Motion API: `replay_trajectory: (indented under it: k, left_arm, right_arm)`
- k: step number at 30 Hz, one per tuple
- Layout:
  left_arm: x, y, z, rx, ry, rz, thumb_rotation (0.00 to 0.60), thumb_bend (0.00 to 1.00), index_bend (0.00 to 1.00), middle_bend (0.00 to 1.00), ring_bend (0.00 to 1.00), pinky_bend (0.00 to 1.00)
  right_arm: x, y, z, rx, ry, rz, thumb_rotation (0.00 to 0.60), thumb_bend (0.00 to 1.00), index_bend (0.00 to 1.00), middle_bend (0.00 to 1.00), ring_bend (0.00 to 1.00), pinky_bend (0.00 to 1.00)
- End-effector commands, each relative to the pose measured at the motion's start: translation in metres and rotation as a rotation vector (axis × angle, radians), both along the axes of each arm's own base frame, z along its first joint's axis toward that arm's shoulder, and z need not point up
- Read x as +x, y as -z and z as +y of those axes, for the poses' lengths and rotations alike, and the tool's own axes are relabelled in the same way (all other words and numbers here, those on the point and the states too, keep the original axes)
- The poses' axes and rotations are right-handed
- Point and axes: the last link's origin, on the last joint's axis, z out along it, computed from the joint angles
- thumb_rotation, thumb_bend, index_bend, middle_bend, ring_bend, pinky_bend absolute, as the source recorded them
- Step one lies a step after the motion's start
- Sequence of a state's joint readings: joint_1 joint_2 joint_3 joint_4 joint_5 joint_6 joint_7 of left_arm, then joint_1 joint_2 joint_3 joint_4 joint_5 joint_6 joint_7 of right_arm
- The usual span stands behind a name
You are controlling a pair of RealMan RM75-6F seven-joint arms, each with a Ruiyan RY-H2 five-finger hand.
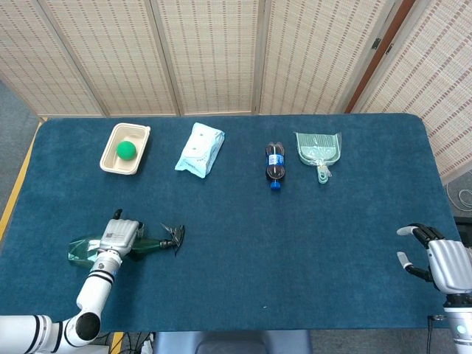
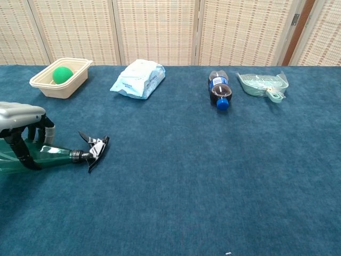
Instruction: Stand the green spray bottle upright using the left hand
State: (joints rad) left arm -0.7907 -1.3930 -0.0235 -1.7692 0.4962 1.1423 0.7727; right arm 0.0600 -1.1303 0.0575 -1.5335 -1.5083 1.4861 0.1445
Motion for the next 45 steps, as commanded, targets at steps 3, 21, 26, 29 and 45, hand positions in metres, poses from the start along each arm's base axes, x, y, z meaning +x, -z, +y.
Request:
replay_trajectory:
  k: [3, 21, 26, 29, 45]
  left_arm:
    - [0.001, -0.003, 0.000, 0.018, 0.006, -0.028, 0.600, 0.00, 0.64, 0.49, 0.43, 0.00]
    - [0.007, -0.050, 0.010, 0.307, 0.063, -0.482, 0.600, 0.00, 0.66, 0.52, 0.46, 0.04]
    - [-0.003, -0.063, 0.012, 0.472, 0.062, -0.718, 0.600, 0.00, 0.66, 0.53, 0.46, 0.08]
    - [-0.013, -0.069, 0.013, 0.576, 0.041, -0.850, 0.600, 0.00, 0.66, 0.53, 0.47, 0.10]
    - [-0.076, -0.058, 0.006, 0.939, 0.005, -1.031, 0.600, 0.00, 0.69, 0.55, 0.48, 0.12]
  right_arm:
    - [0.000, 0.000, 0.000, 0.001, 0.000, -0.001, 0.600, 0.24, 0.42, 0.40, 0.38, 0.81]
    - [0.002, 0.003, -0.001, 0.005, -0.003, -0.009, 0.600, 0.24, 0.42, 0.40, 0.38, 0.81]
    - [0.002, 0.006, -0.003, 0.014, -0.003, -0.013, 0.600, 0.24, 0.42, 0.40, 0.38, 0.81]
    - [0.002, 0.007, -0.003, 0.016, -0.003, -0.015, 0.600, 0.24, 0.42, 0.40, 0.38, 0.81]
    - [0.001, 0.012, -0.003, 0.031, 0.006, -0.022, 0.600, 0.24, 0.42, 0.41, 0.38, 0.81]
